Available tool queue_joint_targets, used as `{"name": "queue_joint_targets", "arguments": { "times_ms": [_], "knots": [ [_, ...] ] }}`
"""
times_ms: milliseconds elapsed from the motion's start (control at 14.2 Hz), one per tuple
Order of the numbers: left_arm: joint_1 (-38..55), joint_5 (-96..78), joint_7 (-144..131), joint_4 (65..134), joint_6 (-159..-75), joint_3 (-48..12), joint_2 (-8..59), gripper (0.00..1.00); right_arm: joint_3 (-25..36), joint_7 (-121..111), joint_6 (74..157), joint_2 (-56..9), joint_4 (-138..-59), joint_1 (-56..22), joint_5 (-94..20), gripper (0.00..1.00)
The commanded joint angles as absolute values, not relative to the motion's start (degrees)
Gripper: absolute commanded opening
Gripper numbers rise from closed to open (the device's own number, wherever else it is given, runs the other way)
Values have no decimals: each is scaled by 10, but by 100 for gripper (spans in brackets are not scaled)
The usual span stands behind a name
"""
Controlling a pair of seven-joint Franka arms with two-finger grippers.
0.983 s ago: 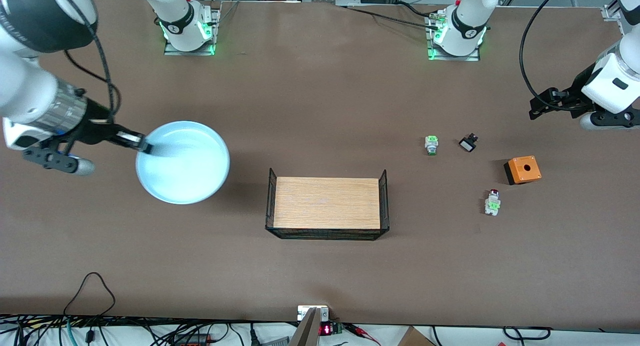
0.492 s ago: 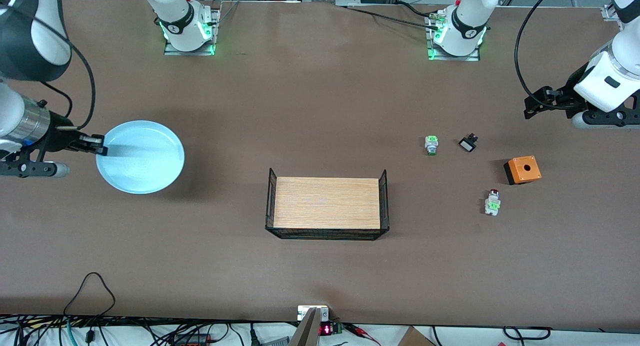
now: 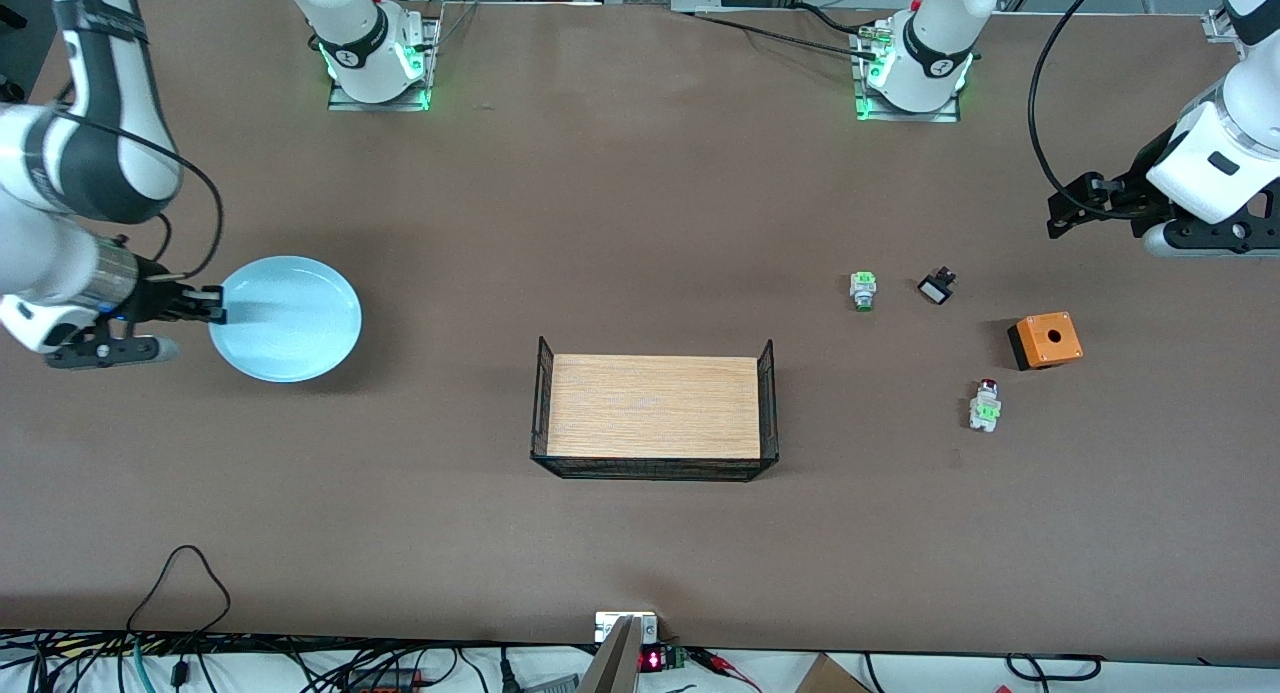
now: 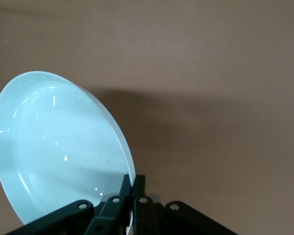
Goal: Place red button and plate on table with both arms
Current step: 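Lower the plate onto the table and open the right gripper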
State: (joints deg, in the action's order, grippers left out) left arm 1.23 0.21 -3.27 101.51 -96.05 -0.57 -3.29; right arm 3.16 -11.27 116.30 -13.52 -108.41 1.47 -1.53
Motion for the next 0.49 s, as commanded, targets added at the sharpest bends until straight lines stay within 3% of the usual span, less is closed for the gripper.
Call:
{"name": "queue_joint_targets", "arguments": {
  "times_ms": [0,421],
  "knots": [
    [15,15,-33,1001,-949,-7,-28,100,25,-136,1244,-117,-1169,20,-6,0],
    [15,15,-34,1001,-947,-7,-28,100,25,-204,1357,-143,-1245,44,-6,0]
  ]
}}
